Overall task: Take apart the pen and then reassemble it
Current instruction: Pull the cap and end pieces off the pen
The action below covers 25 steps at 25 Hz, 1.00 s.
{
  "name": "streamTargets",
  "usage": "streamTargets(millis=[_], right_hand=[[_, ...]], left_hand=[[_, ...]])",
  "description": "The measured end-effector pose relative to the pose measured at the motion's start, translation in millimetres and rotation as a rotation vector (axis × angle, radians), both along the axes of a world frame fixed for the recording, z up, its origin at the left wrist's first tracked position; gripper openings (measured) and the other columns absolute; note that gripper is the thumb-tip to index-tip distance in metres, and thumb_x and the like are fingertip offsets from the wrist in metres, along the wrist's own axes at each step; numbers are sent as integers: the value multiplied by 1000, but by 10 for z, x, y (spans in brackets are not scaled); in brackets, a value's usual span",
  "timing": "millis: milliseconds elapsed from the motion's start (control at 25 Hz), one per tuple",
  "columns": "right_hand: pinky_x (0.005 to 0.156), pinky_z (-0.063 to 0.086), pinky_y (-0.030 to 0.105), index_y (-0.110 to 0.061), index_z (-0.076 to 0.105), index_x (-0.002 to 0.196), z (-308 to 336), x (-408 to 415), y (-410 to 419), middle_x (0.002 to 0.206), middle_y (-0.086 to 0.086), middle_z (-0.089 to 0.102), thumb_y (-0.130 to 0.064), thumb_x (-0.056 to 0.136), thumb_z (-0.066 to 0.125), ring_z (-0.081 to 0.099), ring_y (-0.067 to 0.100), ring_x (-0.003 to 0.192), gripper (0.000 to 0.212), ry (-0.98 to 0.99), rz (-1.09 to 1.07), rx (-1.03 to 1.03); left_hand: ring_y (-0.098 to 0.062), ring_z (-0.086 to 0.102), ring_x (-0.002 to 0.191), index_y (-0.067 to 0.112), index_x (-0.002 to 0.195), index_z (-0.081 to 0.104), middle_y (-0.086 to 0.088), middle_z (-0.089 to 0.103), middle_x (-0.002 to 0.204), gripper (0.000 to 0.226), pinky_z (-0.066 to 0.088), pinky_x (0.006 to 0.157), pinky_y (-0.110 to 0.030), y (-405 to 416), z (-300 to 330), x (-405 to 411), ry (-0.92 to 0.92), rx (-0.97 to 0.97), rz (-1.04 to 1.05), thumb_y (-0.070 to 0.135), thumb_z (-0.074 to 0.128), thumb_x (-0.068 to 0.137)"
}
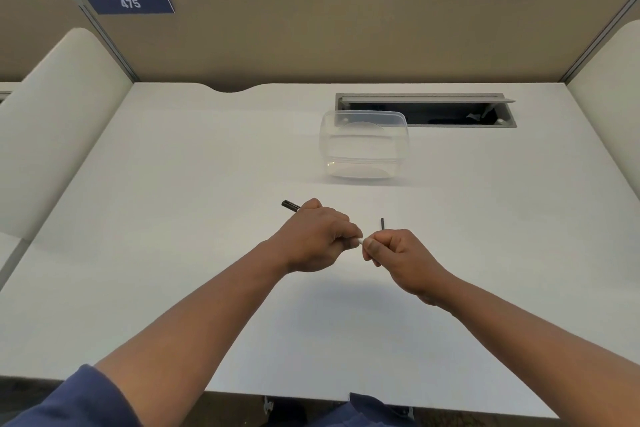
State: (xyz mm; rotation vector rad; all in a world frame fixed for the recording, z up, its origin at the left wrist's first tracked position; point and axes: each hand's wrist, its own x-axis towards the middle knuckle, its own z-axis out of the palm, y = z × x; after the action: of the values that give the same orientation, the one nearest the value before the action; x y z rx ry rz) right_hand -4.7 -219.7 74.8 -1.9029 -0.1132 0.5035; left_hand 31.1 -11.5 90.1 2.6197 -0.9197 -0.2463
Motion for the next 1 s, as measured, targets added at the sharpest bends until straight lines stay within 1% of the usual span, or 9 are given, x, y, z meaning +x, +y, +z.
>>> streamTargets(millis=[240, 400, 440, 480, 520, 640, 720, 800, 1000], right_hand=[[56, 37, 28, -13, 65, 72, 21, -1, -17, 59, 2, 50, -21, 101, 54, 39, 11, 55, 32, -211, 42, -66], [60, 40, 31, -11, 59, 72, -42, 107, -113, 65, -1, 49, -17, 98, 55, 37, 18, 63, 26, -846, 255, -408], [59, 38, 30, -11, 61, 75, -50, 154, -145, 67, -1, 50, -18, 98, 55, 36, 18, 64, 24, -915, 294, -462], [59, 37, 30, -10, 62, 77, -63, 175, -133, 67, -1, 50, -19, 98, 54, 36, 18, 65, 24, -861, 281, -464], [60, 37, 32, -9, 62, 78, -33, 165, -88, 67, 1, 50, -22, 100, 52, 38, 19, 64, 27, -660, 206, -362], [57, 36, 31, -10, 62, 75, 138, 146, -10, 68, 5, 54, -22, 101, 52, 42, 19, 61, 31, 333, -77, 261], [51, 33, 26, -11, 62, 76, 183, 140, -29, 68, 4, 54, -24, 99, 52, 41, 15, 58, 29, 665, -126, 483], [48, 29, 23, -12, 62, 78, 208, 148, -43, 68, 3, 53, -26, 101, 50, 39, 14, 57, 30, 681, -56, 498], [53, 25, 24, -13, 55, 72, 152, 80, 8, 62, -4, 42, -24, 108, 42, 28, 13, 57, 40, 239, 32, 290]], left_hand=[[-14, 56, 87, 31, 101, 74, 10, 70, 84, 21, 36, 96, -28, -11, 231, 45, 289, -41, 74, 37, 54, 102], [-13, 62, 94, 34, 96, 74, 12, 73, 90, 18, 51, 85, -33, -6, 261, 99, 459, -58, 110, 36, 57, 100], [-14, 61, 92, 34, 95, 74, 12, 72, 89, 18, 51, 85, -33, -10, 236, 105, 438, -63, 119, 36, 57, 100], [-14, 61, 88, 34, 95, 73, 12, 71, 85, 18, 49, 86, -32, -11, 201, 113, 379, -70, 118, 36, 56, 101], [-13, 58, 81, 32, 94, 72, 12, 68, 79, 19, 46, 89, -32, -10, 166, 113, 300, -71, 108, 36, 55, 101], [-12, 49, 70, 27, 87, 64, 9, 56, 69, 23, 36, 90, -35, -17, 90, 104, 66, -32, 25, 35, 49, 103], [-11, 48, 70, 29, 88, 65, 11, 52, 68, 23, 34, 83, -35, -10, 83, 101, -78, -30, -19, 36, 47, 101], [-12, 47, 71, 31, 93, 69, 12, 54, 70, 24, 32, 79, -33, 18, 60, 96, -191, -49, -39, 36, 47, 100], [-9, 42, 70, 29, 97, 70, 14, 54, 71, 22, 36, 80, -36, 45, 77, 90, -184, -75, -51, 34, 49, 100]])
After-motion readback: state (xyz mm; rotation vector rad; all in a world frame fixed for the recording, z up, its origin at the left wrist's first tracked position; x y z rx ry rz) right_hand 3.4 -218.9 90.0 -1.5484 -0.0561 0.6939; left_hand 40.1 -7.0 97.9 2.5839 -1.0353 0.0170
